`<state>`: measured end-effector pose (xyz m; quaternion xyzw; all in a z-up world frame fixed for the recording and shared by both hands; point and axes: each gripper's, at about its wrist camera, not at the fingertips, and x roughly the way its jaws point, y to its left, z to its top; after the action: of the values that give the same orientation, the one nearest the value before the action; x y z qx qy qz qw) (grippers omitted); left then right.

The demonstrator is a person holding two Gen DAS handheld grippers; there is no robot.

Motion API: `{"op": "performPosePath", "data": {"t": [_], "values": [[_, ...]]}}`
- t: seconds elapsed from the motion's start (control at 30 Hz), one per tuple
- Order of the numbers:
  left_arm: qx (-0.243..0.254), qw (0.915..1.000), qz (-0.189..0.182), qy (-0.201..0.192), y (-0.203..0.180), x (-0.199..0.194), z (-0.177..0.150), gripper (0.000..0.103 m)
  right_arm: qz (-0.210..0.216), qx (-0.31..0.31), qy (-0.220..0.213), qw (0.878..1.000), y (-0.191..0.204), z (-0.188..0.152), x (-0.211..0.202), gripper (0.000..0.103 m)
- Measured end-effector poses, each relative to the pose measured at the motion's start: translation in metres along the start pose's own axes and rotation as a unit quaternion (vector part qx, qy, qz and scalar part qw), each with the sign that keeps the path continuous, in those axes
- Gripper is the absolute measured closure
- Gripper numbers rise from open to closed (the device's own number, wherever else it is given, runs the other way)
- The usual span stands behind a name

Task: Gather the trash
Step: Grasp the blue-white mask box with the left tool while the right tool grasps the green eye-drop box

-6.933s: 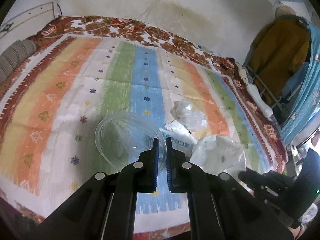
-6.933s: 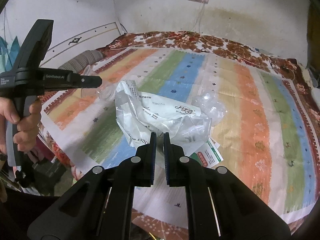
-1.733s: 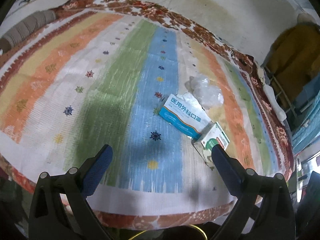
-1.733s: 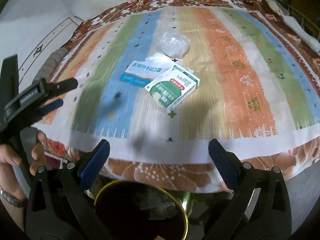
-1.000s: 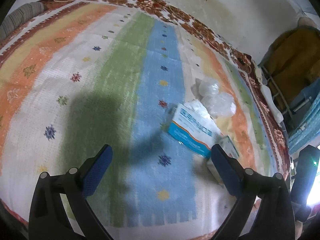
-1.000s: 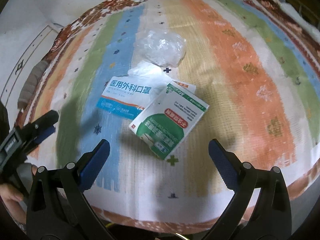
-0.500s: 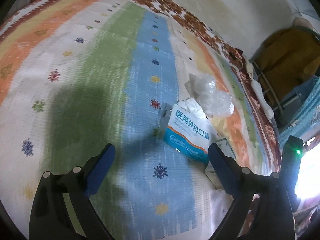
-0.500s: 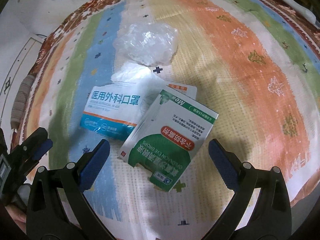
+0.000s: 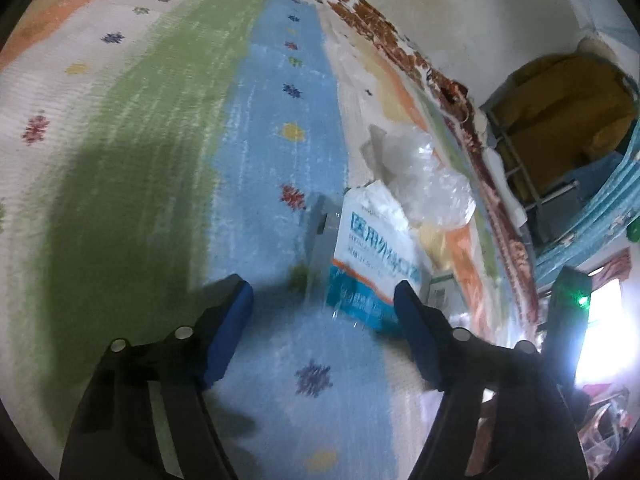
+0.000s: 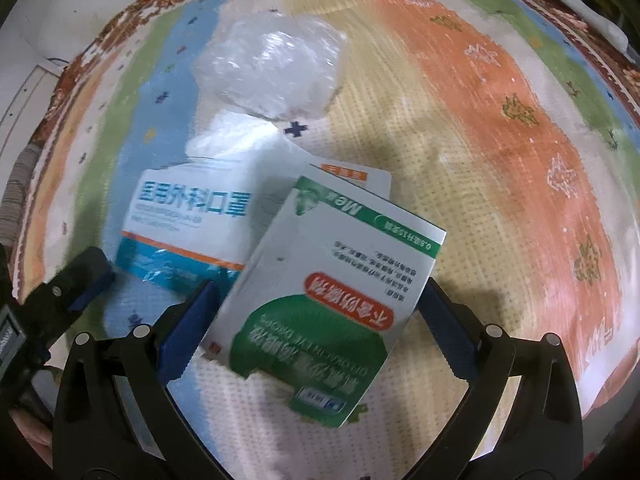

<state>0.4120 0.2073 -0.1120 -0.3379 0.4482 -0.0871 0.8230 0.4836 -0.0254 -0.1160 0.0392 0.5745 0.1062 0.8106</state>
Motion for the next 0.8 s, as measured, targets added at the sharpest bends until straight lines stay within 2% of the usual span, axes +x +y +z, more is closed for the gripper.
{"op": "performPosePath", "data": {"t": [0.1, 0.2, 0.27, 0.33, 0.47, 0.8], "values": [[0.002, 0.9999, -0.010, 0.002, -0.004, 0.011, 0.002, 0.048, -0.008, -0.005, -0.001, 1.000, 0.001, 0.001, 0.001, 0.014], [0.012, 0.9997, -0.016, 0.011, -0.009, 0.022, 0.002, 0.065, -0.008, -0.007, 0.001, 1.000, -0.001, 0.002, 0.000, 0.017], [0.023, 0.9995, -0.010, 0.021, -0.015, 0.028, 0.002, 0.085, -0.006, -0.010, 0.002, 1.000, -0.002, 0.002, -0.001, 0.019], [0.034, 0.9992, -0.001, 0.022, -0.021, 0.030, 0.001, 0.094, -0.005, -0.013, 0.002, 1.000, -0.004, 0.003, -0.003, 0.023], [0.039, 0.9992, 0.009, 0.009, -0.026, 0.021, 0.003, 0.101, 0.003, -0.019, 0.005, 1.000, -0.007, 0.003, -0.007, 0.026], [0.021, 0.9984, 0.045, -0.026, -0.020, -0.026, -0.001, 0.102, 0.012, -0.056, -0.013, 0.998, -0.010, 0.005, -0.031, 0.031]]}}
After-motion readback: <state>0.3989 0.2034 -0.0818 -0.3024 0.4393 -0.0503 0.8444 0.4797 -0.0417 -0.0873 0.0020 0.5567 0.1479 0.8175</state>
